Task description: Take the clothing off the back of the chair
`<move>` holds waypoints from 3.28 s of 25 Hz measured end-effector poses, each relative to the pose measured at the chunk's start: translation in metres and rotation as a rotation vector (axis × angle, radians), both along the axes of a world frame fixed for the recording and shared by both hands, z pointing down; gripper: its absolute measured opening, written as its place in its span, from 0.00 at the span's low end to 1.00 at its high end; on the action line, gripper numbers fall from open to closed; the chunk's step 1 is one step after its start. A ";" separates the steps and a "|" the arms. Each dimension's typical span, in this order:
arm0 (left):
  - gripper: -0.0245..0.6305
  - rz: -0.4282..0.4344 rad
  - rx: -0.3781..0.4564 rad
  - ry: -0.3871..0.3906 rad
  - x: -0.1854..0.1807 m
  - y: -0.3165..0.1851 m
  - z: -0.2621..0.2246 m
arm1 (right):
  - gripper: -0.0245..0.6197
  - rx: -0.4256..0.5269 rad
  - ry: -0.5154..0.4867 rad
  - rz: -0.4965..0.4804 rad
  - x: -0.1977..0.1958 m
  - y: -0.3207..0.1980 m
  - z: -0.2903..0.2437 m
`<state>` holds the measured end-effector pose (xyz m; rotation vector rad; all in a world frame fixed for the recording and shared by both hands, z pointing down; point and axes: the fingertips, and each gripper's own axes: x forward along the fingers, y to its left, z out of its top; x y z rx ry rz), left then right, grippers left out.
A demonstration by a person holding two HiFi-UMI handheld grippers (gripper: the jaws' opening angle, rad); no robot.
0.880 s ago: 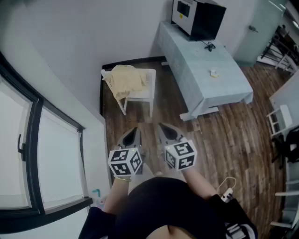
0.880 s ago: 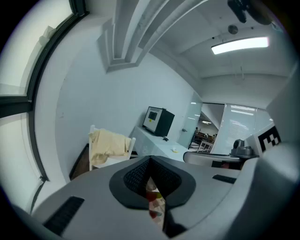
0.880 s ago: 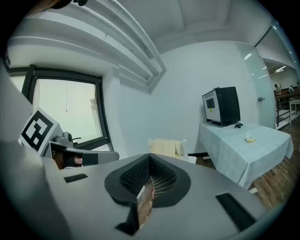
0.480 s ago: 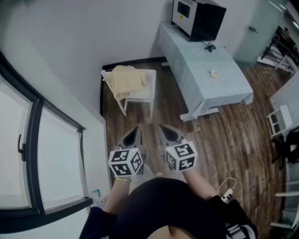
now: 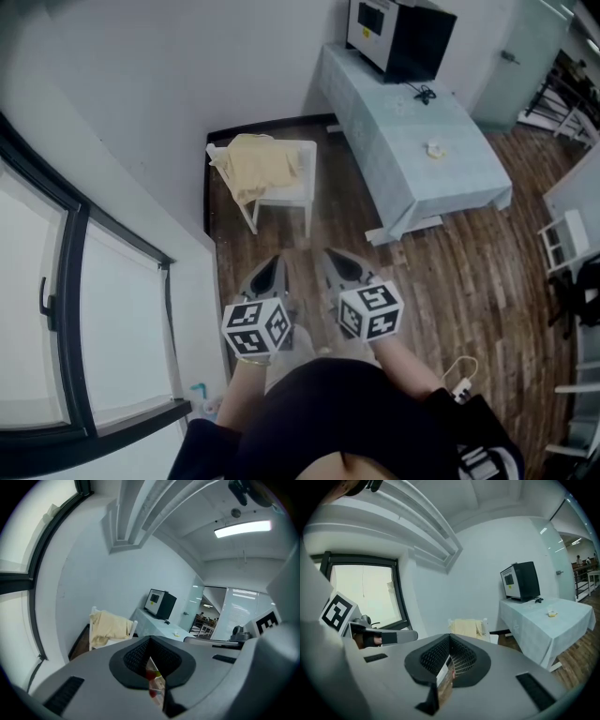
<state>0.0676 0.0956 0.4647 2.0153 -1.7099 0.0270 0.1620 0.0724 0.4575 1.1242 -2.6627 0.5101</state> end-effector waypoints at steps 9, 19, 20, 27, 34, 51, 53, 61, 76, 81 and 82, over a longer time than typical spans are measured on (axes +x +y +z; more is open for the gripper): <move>0.04 -0.014 0.000 -0.009 -0.021 -0.021 0.006 | 0.05 -0.005 0.019 -0.024 -0.026 -0.018 0.010; 0.04 -0.023 -0.030 0.015 -0.056 -0.070 0.020 | 0.05 -0.021 0.034 -0.006 -0.052 -0.070 0.016; 0.04 -0.023 -0.032 0.015 -0.060 -0.076 0.020 | 0.05 -0.021 0.035 -0.005 -0.056 -0.076 0.016; 0.04 -0.008 -0.046 0.009 -0.089 -0.115 0.018 | 0.05 -0.021 0.032 0.015 -0.083 -0.115 0.010; 0.04 0.007 -0.049 0.005 -0.123 -0.153 0.016 | 0.05 -0.017 0.037 0.041 -0.112 -0.153 0.004; 0.04 0.081 -0.054 -0.022 -0.195 -0.233 0.037 | 0.05 0.002 0.056 0.137 -0.176 -0.227 0.015; 0.04 0.094 -0.055 -0.025 -0.200 -0.238 0.041 | 0.05 0.001 0.060 0.150 -0.178 -0.232 0.018; 0.04 0.112 -0.062 -0.048 -0.213 -0.263 0.057 | 0.06 -0.017 0.102 0.183 -0.180 -0.259 0.036; 0.34 0.128 -0.118 -0.025 -0.220 -0.321 0.117 | 0.28 -0.089 0.169 0.146 -0.177 -0.319 0.092; 0.52 0.132 -0.176 -0.003 -0.225 -0.339 0.155 | 0.37 -0.121 0.206 0.161 -0.169 -0.330 0.121; 0.53 0.133 -0.186 -0.007 -0.226 -0.342 0.161 | 0.38 -0.128 0.214 0.162 -0.168 -0.332 0.126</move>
